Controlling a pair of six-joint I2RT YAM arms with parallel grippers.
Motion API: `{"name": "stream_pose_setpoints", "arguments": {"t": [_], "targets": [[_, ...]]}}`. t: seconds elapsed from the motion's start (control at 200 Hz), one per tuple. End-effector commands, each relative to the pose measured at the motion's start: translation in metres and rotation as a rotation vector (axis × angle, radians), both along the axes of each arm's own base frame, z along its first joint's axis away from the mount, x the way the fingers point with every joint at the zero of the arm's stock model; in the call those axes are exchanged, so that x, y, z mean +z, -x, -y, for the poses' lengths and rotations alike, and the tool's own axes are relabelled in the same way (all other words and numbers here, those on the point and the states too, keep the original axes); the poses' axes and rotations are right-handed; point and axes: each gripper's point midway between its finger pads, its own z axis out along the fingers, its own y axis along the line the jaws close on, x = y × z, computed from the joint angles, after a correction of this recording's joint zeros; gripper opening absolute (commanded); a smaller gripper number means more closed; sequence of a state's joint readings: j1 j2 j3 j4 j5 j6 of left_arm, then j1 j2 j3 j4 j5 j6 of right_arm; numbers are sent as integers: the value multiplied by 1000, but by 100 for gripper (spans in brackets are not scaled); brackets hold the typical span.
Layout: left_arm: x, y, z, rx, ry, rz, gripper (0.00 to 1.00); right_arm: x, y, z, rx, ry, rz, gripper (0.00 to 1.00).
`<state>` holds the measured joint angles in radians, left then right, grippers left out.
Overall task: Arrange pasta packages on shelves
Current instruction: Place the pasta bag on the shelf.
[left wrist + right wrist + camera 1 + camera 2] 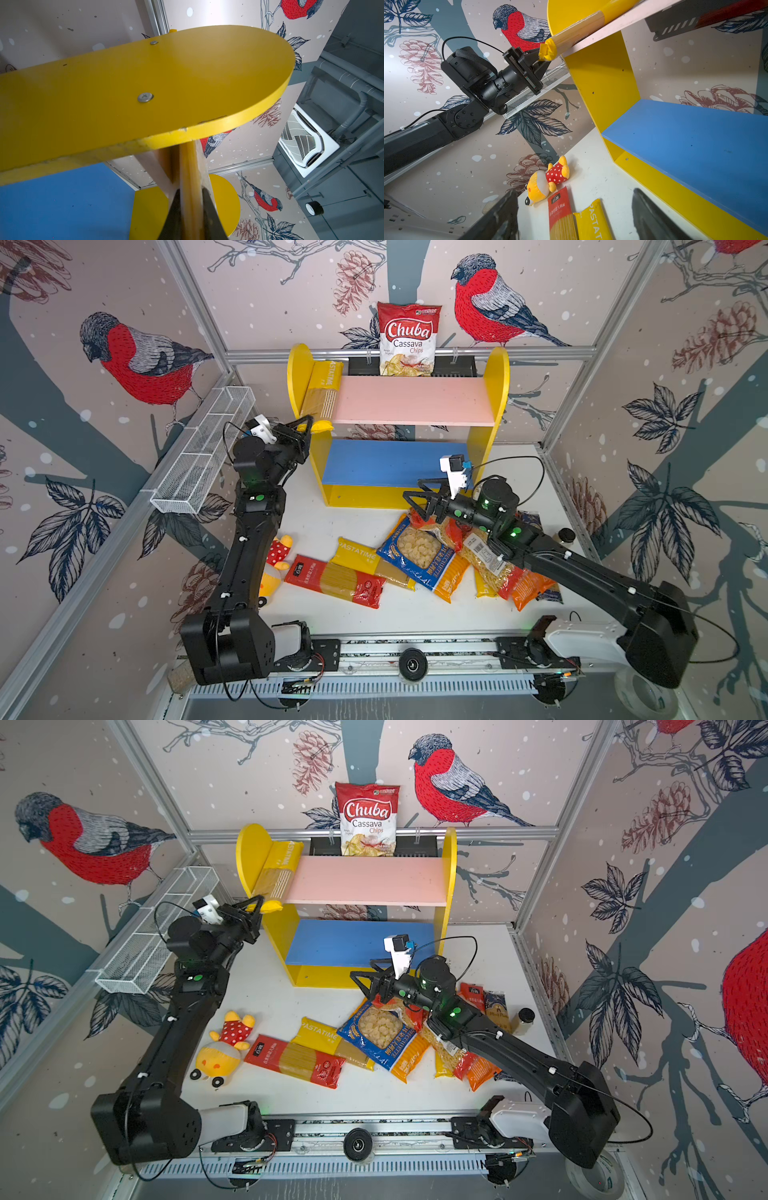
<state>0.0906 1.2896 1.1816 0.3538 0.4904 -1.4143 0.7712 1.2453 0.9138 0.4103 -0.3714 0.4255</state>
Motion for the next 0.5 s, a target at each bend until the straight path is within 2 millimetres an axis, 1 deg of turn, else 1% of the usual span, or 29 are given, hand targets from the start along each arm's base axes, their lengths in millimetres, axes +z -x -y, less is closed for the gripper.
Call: {"name": "stream_pose_setpoints", "arguments": {"t": [0.0, 0.095, 0.155, 0.295, 0.36, 0.425, 0.43, 0.44, 0.495], "targets": [[19, -3, -7, 49, -42, 97, 7, 5, 0, 0, -2, -11, 16, 85], [16, -1, -8, 49, -48, 98, 25, 6, 0, -1, 1, -12, 18, 85], [17, 2, -9, 60, -71, 104, 31, 6, 0, -1, 1, -11, 19, 85], [20, 11, -12, 86, -118, 106, 51, 7, 1, -1, 7, -13, 20, 85], [21, 13, -11, 77, -128, 112, 58, 7, 1, -1, 8, -13, 20, 85], [18, 17, -9, 70, -146, 103, 63, 7, 1, -1, 9, -14, 21, 85], [17, 17, -9, 70, -148, 104, 63, 2, -1, -4, 9, -5, 13, 85], [15, 18, -8, 68, -152, 100, 64, -2, -3, -5, 8, 2, 7, 85], [8, 23, -8, 74, -180, 89, 65, -5, -5, -5, 4, 9, 2, 85]]}}
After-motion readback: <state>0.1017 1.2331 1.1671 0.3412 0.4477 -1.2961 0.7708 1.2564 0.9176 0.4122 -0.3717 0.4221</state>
